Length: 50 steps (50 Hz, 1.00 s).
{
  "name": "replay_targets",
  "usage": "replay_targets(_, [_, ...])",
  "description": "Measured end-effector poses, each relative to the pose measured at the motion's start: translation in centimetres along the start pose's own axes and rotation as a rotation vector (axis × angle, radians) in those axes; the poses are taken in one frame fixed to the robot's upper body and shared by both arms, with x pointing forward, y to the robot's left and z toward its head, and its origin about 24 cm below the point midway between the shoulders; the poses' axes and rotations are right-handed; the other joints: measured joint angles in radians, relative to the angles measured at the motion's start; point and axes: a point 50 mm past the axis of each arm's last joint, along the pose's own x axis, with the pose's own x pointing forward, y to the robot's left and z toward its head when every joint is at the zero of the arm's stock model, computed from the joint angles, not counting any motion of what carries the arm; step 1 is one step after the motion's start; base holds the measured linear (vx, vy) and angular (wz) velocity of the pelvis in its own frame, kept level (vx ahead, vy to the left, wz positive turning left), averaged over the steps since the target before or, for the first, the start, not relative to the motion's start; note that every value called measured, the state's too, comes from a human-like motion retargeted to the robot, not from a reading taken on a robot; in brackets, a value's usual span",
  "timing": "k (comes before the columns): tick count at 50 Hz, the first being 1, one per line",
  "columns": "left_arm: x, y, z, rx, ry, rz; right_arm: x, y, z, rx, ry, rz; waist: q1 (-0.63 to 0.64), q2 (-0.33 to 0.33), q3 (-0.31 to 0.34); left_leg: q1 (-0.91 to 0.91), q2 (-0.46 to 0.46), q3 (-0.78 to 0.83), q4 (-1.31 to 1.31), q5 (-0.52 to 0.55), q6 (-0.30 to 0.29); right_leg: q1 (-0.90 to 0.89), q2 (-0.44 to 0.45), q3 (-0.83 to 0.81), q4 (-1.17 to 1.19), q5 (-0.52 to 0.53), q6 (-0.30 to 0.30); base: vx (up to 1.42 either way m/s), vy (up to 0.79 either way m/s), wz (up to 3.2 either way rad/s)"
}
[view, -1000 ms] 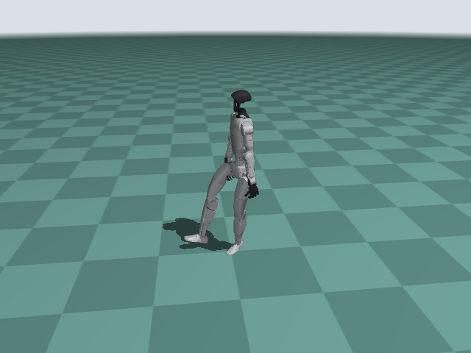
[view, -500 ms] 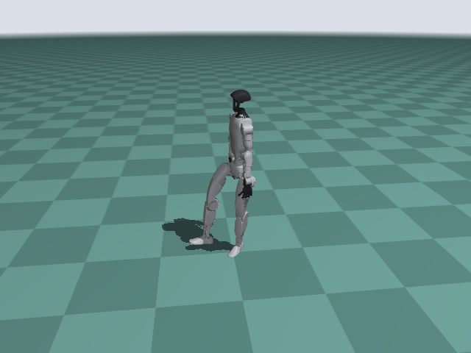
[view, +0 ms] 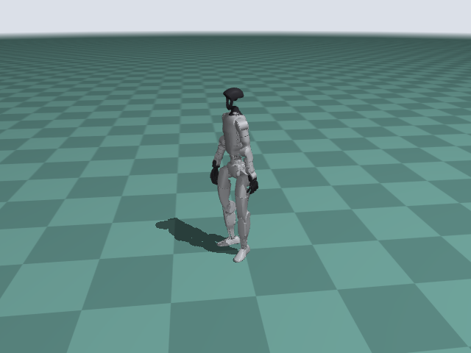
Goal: In place motions
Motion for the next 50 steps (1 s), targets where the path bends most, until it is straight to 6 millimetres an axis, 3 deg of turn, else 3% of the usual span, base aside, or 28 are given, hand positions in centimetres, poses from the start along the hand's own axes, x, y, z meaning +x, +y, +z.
replay_targets(4, [-0.4, -0.2, 3.1, 0.187, -0.085, 0.038, -0.3, 0.3, -3.4, 0.092, 0.106, 0.005, 0.043, -0.03, -0.024, -0.017, -0.019, 0.0, 0.021, 0.006, 0.011, 0.01, -0.012, -0.016, -0.009, -0.003, -0.015, 0.21, -0.08, 0.36])
replay_targets(8, [-0.9, -1.8, 6.2, 0.313, -0.184, 0.033, -1.3, 0.2, -7.4, 0.134, 0.292, 0.015, 0.097, -0.037, -0.023, 0.001, -0.026, 0.05, 0.001, 0.003, 0.017, 0.018, -0.015, -0.02, -0.006, -0.011, -0.021, 0.1, 0.02, -0.01])
replay_targets(13, [-0.9, -3.3, 7.0, 0.336, -0.227, -0.009, -2.5, 0.3, -10.8, 0.139, 0.452, -0.01, 0.065, 0.008, -0.041, 0.004, -0.009, 0.026, -0.016, 0.008, -0.007, 0.025, 0.009, -0.024, -0.013, -0.017, -0.025, 0.11, 0.02, 0.18])
replay_targets(16, [-0.8, -3.1, 6.7, 0.346, -0.216, -0.01, -2.8, 0.8, -11.8, 0.188, 0.474, -0.019, 0.054, 0.028, -0.051, 0.006, -0.002, 0.033, -0.025, 0.006, -0.009, 0.024, 0.02, -0.027, -0.014, -0.02, -0.026, 0.03, 0.01, 0.03])
replay_targets(23, [-0.4, -1.2, 4.0, 0.32, -0.095, 0.026, -2.5, 2.4, -11.9, 0.266, 0.446, 0.01, 0.057, 0.037, -0.059, 0.027, 0.003, 0.045, -0.028, -0.012, -0.015, 0.028, 0.03, -0.009, -0.013, -0.021, -0.027, 0.03, 0.0, -0.23])
replay_targets(29, [-0.1, -0.4, 1.0, 0.195, 0.013, 0.03, -1.7, 3.1, -10.3, 0.188, 0.398, 0.055, 0.051, 0.038, -0.064, 0.04, 0.0, 0.055, -0.036, -0.022, -0.014, 0.026, 0.033, 0.001, -0.012, -0.018, -0.024, -0.03, 0.0, -0.14])
replay_targets(33, [0.0, -0.4, 0.2, 0.139, 0.029, 0.02, -1.2, 3.1, -8.9, 0.12, 0.35, 0.072, 0.019, 0.034, -0.063, 0.039, -0.015, 0.024, -0.037, -0.025, -0.006, 0.033, 0.027, -0.029, -0.02, -0.013, -0.022, -0.07, 0.02, 0.35])
replay_targets(40, [0.1, -0.8, 1.1, 0.177, -0.001, 0.018, -0.8, 2.6, -7.5, 0.085, 0.299, 0.067, 0.059, 0.014, -0.065, 0.037, -0.036, 0.033, -0.035, -0.038, 0.003, 0.033, 0.001, -0.009, -0.011, -0.019, -0.006, -0.12, 0.04, -0.1])
replay_targets(50, [-0.1, -1.8, 3.0, 0.268, -0.051, 0.024, -0.8, 1.9, -7.1, 0.093, 0.308, 0.056, 0.085, -0.003, -0.052, 0.036, -0.082, 0.019, -0.051, -0.044, 0.034, 0.036, -0.029, -0.011, -0.008, -0.015, 0.012, -0.16, 0.07, 0.03])
